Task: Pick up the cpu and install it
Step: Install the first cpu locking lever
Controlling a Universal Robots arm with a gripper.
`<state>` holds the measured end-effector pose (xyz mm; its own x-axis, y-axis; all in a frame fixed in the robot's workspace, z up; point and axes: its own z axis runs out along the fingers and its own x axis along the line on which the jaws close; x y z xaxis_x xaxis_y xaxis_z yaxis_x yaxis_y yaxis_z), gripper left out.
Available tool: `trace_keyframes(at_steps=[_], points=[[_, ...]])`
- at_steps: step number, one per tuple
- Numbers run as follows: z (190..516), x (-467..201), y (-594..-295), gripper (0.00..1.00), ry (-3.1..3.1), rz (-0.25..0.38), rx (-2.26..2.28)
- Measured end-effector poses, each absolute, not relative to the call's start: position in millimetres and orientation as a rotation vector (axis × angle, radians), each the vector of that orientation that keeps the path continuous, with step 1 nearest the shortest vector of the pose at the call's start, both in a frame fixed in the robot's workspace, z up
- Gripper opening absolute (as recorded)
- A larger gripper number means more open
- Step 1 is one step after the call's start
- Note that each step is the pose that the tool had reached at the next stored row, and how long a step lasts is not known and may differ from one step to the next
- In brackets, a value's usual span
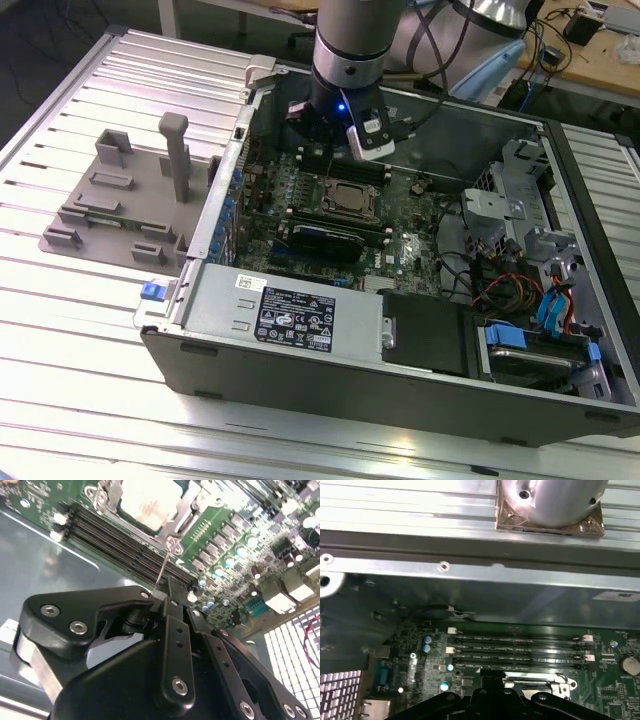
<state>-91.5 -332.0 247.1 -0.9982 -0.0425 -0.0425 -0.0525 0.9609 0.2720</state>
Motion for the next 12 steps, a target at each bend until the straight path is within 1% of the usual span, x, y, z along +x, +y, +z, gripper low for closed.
trace_keyframes(at_steps=[8, 12], points=[[245.6, -78.8, -335.6, 0.11, 3.074, 0.427, -0.073], [243.0, -78.9, -335.7, 0.11, 3.062, 0.406, -0.061]])
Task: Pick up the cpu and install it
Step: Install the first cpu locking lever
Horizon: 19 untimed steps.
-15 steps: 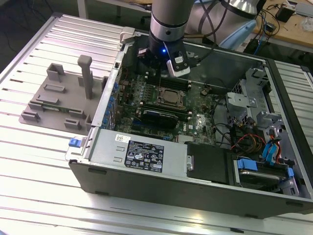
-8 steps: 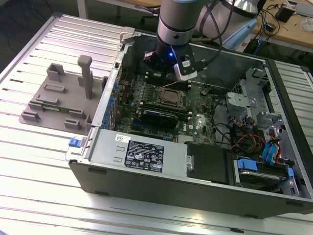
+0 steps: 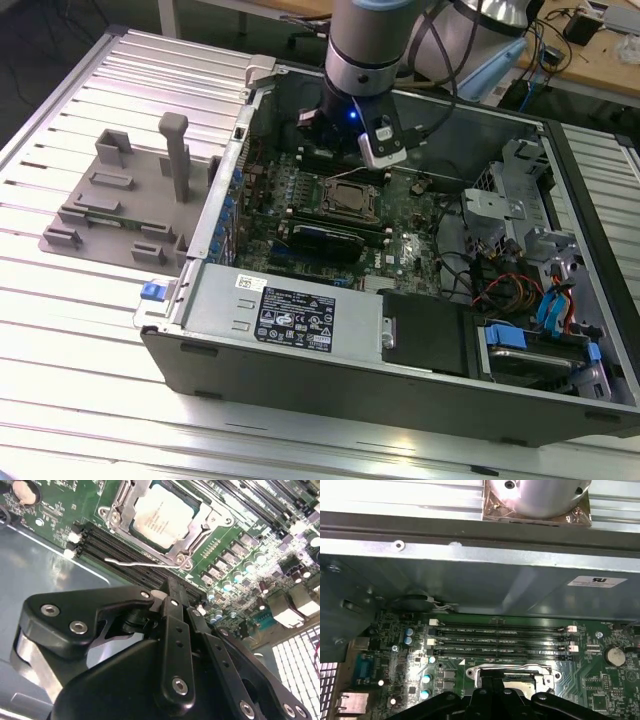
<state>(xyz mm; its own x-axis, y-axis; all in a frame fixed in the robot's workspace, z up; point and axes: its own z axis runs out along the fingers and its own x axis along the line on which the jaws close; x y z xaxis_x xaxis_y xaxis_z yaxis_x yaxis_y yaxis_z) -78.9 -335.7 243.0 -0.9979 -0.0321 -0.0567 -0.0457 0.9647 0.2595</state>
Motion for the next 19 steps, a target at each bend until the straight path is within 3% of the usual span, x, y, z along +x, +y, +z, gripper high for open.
trace_keyframes(at_steps=[19], points=[[227, -63, -327, 0.11, 3.021, 0.387, -0.069]])
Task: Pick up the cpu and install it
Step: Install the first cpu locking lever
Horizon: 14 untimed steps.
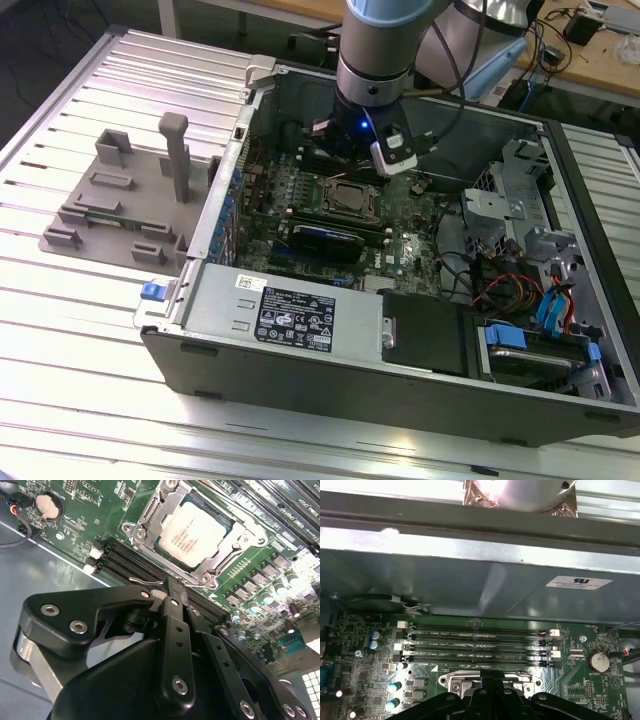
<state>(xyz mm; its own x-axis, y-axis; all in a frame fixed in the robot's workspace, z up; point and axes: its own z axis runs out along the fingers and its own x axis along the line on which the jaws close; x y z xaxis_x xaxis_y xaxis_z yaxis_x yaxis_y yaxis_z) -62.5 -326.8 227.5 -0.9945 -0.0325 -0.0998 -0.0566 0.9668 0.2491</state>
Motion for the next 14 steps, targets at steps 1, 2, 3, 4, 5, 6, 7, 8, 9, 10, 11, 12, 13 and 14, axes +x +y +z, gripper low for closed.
trace_keyframes(at_steps=[1, 2, 3, 4, 5, 6, 7, 8, 9, 10, 11, 12, 13, 14], points=[[227, -60, -325, 0.11, 3.021, 0.384, -0.069], [227, -59, -324, 0.11, 3.022, 0.381, -0.069], [227, -58, -323, 0.11, 3.022, 0.378, -0.069], [226, -58, -321, 0.11, 3.023, 0.374, -0.069], [226, -57, -318, 0.11, 3.024, 0.366, -0.068], [226, -57, -317, 0.11, 3.024, 0.364, -0.067], [225, -57, -316, 0.11, 3.024, 0.361, -0.067], [224, -57, -313, 0.11, 3.025, 0.354, -0.065], [223, -57, -313, 0.11, 3.022, 0.352, -0.065], [223, -57, -313, 0.11, 3.021, 0.351, -0.065], [222, -57, -313, 0.11, 3.019, 0.35, -0.065], [220, -58, -313, 0.11, 3.014, 0.348, -0.065], [218, -58, -313, 0.11, 3.011, 0.347, -0.064], [217, -58, -313, 0.11, 3.008, 0.345, -0.064]])
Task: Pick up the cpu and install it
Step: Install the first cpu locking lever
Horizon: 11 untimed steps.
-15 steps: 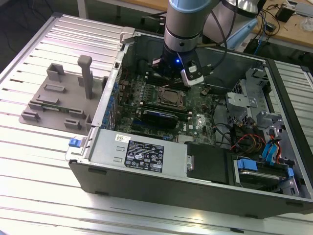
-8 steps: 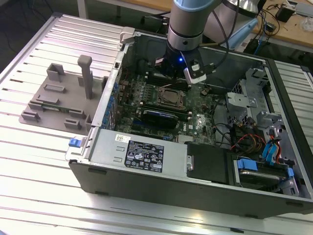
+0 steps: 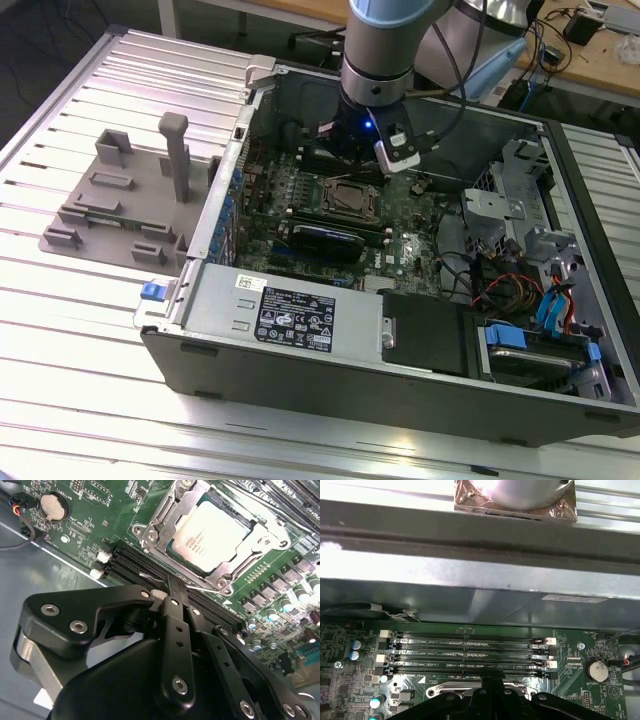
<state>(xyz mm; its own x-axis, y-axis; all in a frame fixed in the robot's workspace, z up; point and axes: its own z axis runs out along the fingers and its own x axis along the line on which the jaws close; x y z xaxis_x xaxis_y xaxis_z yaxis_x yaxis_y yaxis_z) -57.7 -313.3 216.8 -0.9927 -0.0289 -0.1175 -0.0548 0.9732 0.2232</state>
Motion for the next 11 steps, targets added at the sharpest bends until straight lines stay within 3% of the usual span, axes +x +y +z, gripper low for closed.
trace_keyframes(at_steps=[11], points=[[212.3, -59.2, -304.9, 0.11, 2.983, 0.298, -0.062]])
